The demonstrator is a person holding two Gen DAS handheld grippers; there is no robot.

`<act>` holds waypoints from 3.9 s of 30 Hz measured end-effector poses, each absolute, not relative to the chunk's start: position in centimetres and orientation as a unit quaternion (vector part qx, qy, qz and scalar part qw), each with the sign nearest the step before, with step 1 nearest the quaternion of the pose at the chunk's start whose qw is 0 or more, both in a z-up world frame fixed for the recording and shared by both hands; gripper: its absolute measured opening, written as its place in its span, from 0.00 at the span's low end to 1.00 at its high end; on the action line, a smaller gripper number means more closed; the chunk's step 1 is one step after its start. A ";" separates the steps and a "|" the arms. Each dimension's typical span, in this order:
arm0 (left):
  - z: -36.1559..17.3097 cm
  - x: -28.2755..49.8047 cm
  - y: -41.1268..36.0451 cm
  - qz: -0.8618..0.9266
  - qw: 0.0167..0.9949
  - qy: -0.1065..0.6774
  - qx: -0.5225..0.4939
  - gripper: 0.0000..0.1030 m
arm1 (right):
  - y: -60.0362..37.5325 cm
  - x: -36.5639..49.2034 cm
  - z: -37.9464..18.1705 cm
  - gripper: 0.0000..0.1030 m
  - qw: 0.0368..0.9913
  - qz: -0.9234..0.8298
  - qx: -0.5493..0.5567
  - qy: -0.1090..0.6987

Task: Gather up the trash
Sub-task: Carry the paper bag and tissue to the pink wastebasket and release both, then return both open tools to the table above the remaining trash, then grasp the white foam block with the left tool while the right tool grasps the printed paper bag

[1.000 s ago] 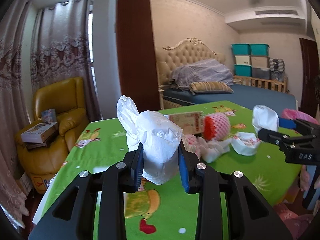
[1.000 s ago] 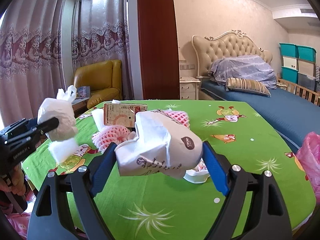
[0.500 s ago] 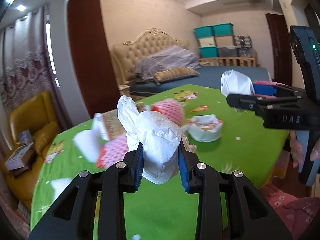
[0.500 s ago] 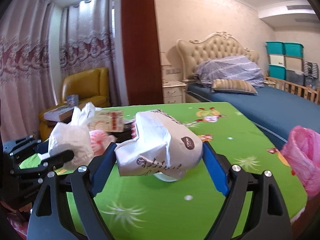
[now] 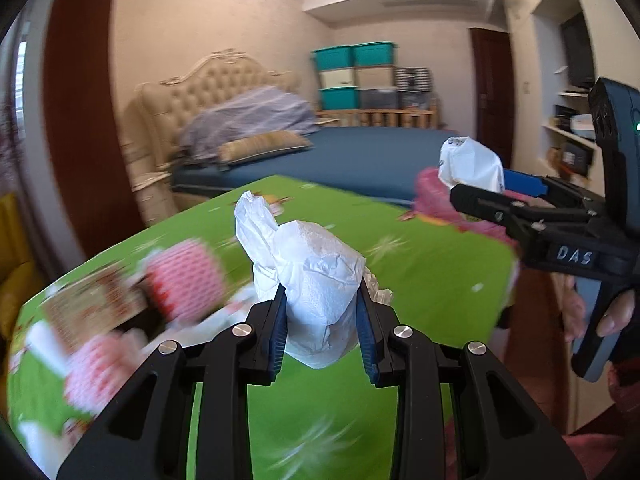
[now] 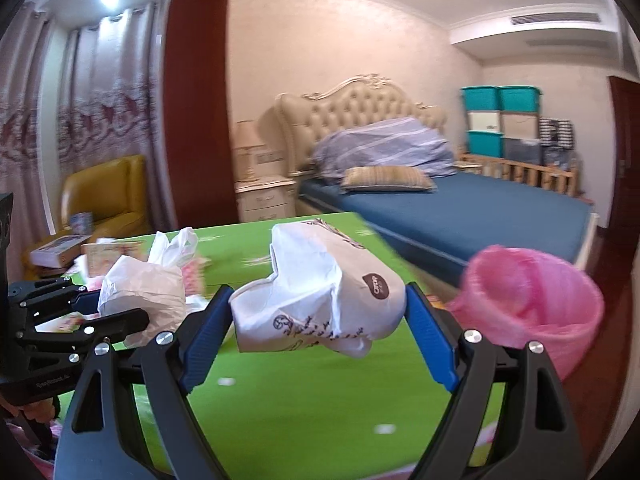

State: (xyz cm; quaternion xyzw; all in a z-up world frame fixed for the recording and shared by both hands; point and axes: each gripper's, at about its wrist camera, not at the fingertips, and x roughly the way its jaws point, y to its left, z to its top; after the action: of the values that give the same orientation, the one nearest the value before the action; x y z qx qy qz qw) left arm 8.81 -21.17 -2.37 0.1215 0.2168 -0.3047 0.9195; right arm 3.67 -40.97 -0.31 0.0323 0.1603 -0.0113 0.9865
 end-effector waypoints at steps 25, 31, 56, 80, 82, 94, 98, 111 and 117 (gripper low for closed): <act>-0.3 18.5 -53.5 -0.483 0.831 0.243 0.131 0.30 | -66.8 7.3 -3.5 0.80 0.957 -0.209 0.032 0.196; -1.4 20.9 -56.3 -0.488 0.820 0.269 0.133 0.31 | -67.3 7.5 -4.2 0.91 0.960 -0.197 0.031 0.196; -0.8 16.0 -29.1 -0.332 0.911 0.240 0.049 0.94 | -55.4 -0.6 -2.1 0.92 0.978 -0.123 0.075 0.153; -4.7 4.5 0.9 -0.067 0.963 0.249 0.075 0.94 | -31.1 9.6 -5.5 0.92 0.949 0.091 -0.026 0.300; -5.2 4.3 1.8 -0.059 0.962 0.255 0.073 0.94 | -30.2 11.5 -6.3 0.92 0.941 0.090 -0.027 0.326; -7.1 5.4 8.5 -0.015 0.951 0.304 -0.046 0.94 | -26.7 17.0 -7.2 0.92 0.921 0.083 -0.059 0.376; -7.3 6.7 8.7 -0.004 0.947 0.317 -0.047 0.94 | -26.1 18.0 -6.8 0.92 0.922 0.086 -0.058 0.374; -8.2 9.3 7.5 0.024 0.938 0.347 0.002 0.47 | -24.2 18.1 -7.9 0.65 0.923 0.083 -0.093 0.365; -7.5 7.6 6.2 0.026 0.952 0.301 0.038 0.35 | -25.0 15.4 -7.1 0.63 0.935 0.086 -0.080 0.335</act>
State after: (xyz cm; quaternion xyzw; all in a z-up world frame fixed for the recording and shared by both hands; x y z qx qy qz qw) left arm 7.57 6.17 -7.52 0.0385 0.3014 0.0259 0.9524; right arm 15.40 -25.01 -7.10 -0.0798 0.3352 0.0855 0.9349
